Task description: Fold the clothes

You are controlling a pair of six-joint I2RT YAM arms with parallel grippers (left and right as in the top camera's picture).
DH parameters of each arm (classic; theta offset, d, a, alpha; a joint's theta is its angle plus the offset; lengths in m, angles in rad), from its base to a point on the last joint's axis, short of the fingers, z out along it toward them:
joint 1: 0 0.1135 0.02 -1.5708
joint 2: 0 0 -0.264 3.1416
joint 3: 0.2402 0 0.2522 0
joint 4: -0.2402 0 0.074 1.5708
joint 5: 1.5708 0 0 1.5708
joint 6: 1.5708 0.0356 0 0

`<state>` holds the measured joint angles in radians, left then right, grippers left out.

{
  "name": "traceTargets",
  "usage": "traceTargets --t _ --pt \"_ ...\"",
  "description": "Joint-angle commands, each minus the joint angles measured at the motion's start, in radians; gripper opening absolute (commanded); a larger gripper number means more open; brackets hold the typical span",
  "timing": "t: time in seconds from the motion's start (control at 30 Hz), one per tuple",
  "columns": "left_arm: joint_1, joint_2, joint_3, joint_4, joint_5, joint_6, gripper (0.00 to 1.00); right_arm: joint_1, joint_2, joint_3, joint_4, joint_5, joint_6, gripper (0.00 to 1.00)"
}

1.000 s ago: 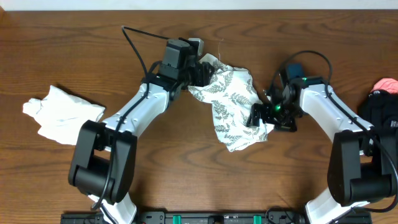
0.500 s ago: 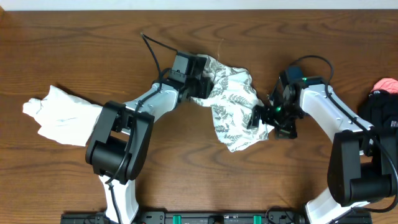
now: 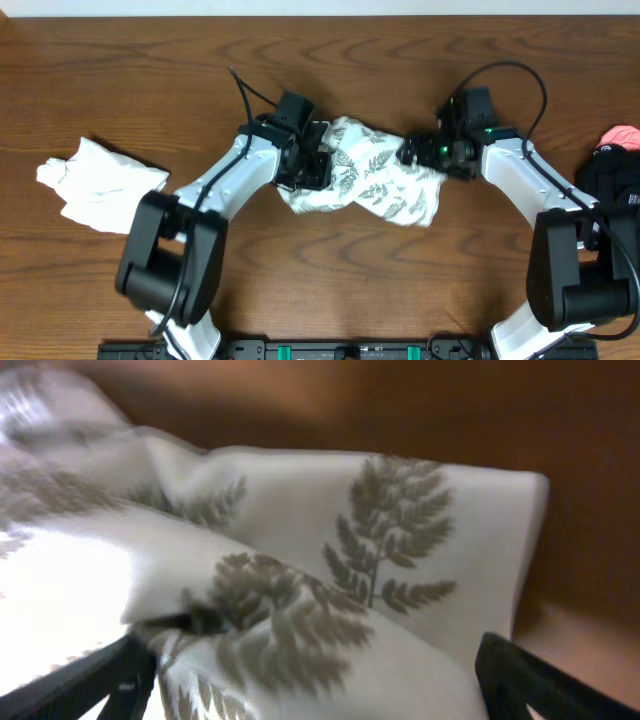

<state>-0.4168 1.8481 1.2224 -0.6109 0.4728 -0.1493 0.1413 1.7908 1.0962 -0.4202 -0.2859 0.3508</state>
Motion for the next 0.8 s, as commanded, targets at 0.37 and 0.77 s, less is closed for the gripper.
traceTargets --t 0.37,0.77 --pt "-0.025 -0.140 0.006 -0.014 0.014 0.014 0.18 -0.182 -0.020 0.106 -0.138 -0.217 -0.142 0.99" --pt "-0.033 -0.115 0.005 0.154 -0.040 0.015 0.24 -0.183 0.055 0.065 -0.232 -0.234 -0.183 0.99"
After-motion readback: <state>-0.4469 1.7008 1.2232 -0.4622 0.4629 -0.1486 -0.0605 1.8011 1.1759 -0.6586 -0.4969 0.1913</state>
